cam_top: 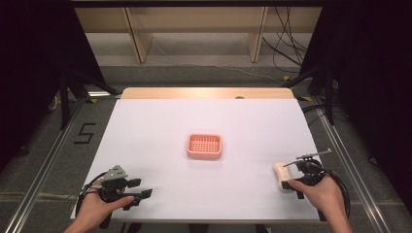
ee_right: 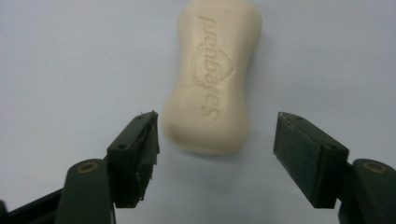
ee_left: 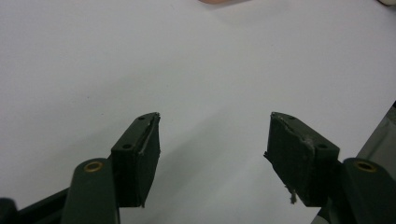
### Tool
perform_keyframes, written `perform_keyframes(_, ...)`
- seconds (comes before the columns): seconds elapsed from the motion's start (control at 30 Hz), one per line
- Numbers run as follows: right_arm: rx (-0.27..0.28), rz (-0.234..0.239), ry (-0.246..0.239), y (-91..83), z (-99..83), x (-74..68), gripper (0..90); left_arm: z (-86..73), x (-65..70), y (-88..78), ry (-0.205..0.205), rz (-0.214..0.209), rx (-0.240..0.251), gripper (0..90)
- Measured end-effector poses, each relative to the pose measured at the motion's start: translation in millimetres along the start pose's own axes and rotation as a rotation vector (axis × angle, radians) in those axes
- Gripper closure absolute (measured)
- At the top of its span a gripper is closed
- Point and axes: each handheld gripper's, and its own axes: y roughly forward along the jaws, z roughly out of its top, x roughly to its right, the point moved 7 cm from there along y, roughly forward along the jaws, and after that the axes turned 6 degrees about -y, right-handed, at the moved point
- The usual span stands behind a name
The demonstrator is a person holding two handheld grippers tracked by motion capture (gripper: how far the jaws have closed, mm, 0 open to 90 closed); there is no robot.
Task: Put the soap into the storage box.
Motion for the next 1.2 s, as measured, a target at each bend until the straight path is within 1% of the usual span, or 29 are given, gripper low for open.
perform_keyframes(0.07, -0.004, -0.015, -0.019, -1.4, 1.5, 2.3, 34.7, 0.2, -0.2, -0.1, 0.004, 0.0, 0.001, 34.2)
perform_keyframes(0.13, -0.009, -0.003, -0.017, -2.8, 2.2, -0.2, 34.6, -0.4, -0.2, -0.7, -0.008, 0.01, -0.004, 34.2)
perform_keyframes(0.17, -0.018, -0.013, 0.008, -3.9, 3.8, -4.5, 34.9, -0.8, -1.4, -1.0, 0.001, -0.002, -0.008, 34.2)
perform_keyframes(0.2, -0.014, -0.013, 0.015, -3.7, 4.7, -5.9, 35.0, -0.9, -1.4, -1.5, -0.004, 0.01, -0.005, 34.2)
perform_keyframes(0.23, -0.019, -0.03, -0.012, -3.8, 5.9, -4.8, 35.4, -0.3, -0.7, -0.7, -0.007, -0.002, 0.009, 34.2)
perform_keyframes(0.27, -0.025, -0.013, -0.008, -4.6, 6.8, -8.6, 35.8, -0.3, -0.6, -1.7, -0.003, 0.0, 0.005, 34.2)
perform_keyframes(0.3, -0.025, -0.013, -0.008, -4.6, 6.8, -8.6, 35.8, -0.3, -0.6, -1.7, -0.003, 0.0, 0.005, 34.2)
perform_keyframes(0.33, -0.024, -0.019, 0.017, -3.9, 8.0, -11.9, 36.2, -0.3, -1.0, -2.8, 0.003, 0.011, -0.003, 34.2)
perform_keyframes(0.4, -0.024, -0.02, -0.032, -4.9, 11.0, -14.1, 38.3, 0.3, 0.5, -2.0, 0.006, -0.008, 0.006, 34.2)
perform_keyframes(0.43, -0.009, -0.015, -0.056, -5.9, 14.8, -18.5, 40.0, 0.3, 1.4, -1.6, 0.002, -0.012, 0.006, 34.2)
perform_keyframes(0.47, -0.009, -0.015, -0.056, -5.9, 14.8, -18.5, 40.0, 0.2, 1.7, -1.1, 0.0, -0.012, 0.009, 34.2)
perform_keyframes(0.5, -0.007, -0.011, -0.053, -5.7, 16.2, -21.0, 40.3, -0.8, 1.8, -1.2, -0.004, -0.012, -0.004, 34.2)
perform_keyframes(0.53, -0.018, -0.005, -0.059, -5.6, 16.7, -24.2, 41.5, -0.4, 1.5, -0.7, 0.008, -0.013, 0.002, 34.2)
perform_keyframes(0.57, -0.017, 0.003, -0.033, -5.1, 17.3, -27.9, 42.2, -0.5, 1.7, -0.7, 0.004, -0.013, 0.001, 34.2)
perform_keyframes(0.6, -0.016, -0.021, -0.067, -4.4, 18.7, -24.7, 43.4, -0.5, 1.7, -1.1, 0.004, -0.012, 0.0, 34.2)
perform_keyframes(0.63, -0.02, -0.012, -0.07, -4.1, 19.0, -25.8, 43.6, -0.3, 1.6, -0.9, 0.003, -0.013, 0.005, 34.2)
perform_keyframes(0.67, -0.026, -0.016, -0.097, -3.6, 18.2, -23.9, 43.8, -0.5, 2.1, -0.8, -0.009, -0.014, 0.005, 34.2)
perform_keyframes(0.7, -0.03, -0.034, -0.077, -2.8, 18.7, -23.8, 43.7, -0.3, 1.8, -1.1, -0.005, -0.013, 0.006, 34.2)
perform_keyframes(0.73, -0.028, -0.019, -0.07, -2.4, 19.0, -25.5, 43.6, -0.1, 1.5, -1.0, -0.001, -0.012, 0.008, 34.2)
perform_keyframes(0.77, -0.029, -0.022, -0.062, -2.0, 18.7, -25.8, 43.5, -0.2, 1.7, -1.2, -0.002, -0.011, 0.004, 34.2)
perform_keyframes(0.87, -0.03, -0.022, -0.063, -2.2, 18.4, -25.6, 43.4, -0.6, 2.0, -1.0, -0.003, -0.012, -0.001, 34.2)
perform_keyframes(0.9, -0.032, -0.021, -0.061, -2.3, 18.3, -25.5, 43.3, -0.4, 1.7, -1.0, 0.01, -0.011, -0.002, 34.2)
perform_keyframes(1.0, -0.041, -0.028, -0.053, -2.7, 18.5, -23.9, 42.9, -0.3, 2.6, -0.6, 0.005, -0.014, 0.005, 34.2)
perform_keyframes(1.03, -0.043, -0.043, -0.061, -2.6, 18.6, -21.3, 42.8, -0.1, 2.5, -0.7, 0.006, -0.014, 0.006, 34.2)
perform_keyframes(1.07, -0.044, -0.033, -0.058, -2.7, 19.5, -20.9, 42.3, -0.3, 1.3, -1.8, 0.011, 0.005, -0.002, 34.2)
perform_keyframes(1.1, -0.044, -0.033, -0.058, -2.7, 19.5, -20.9, 42.3, -0.3, 1.3, -1.8, 0.011, 0.005, -0.002, 34.2)
perform_keyframes(1.13, -0.044, -0.036, -0.049, -2.4, 20.3, -20.5, 42.0, -0.2, 1.4, -1.9, 0.008, 0.003, -0.002, 34.2)
perform_keyframes(1.17, -0.049, -0.038, -0.047, -2.2, 21.1, -19.6, 41.5, 0.2, 2.2, -0.9, 0.005, -0.016, 0.009, 34.2)
perform_keyframes(1.2, -0.056, -0.039, -0.044, -2.3, 21.6, -19.3, 40.9, 0.1, 2.2, -1.0, 0.004, -0.015, 0.007, 34.2)
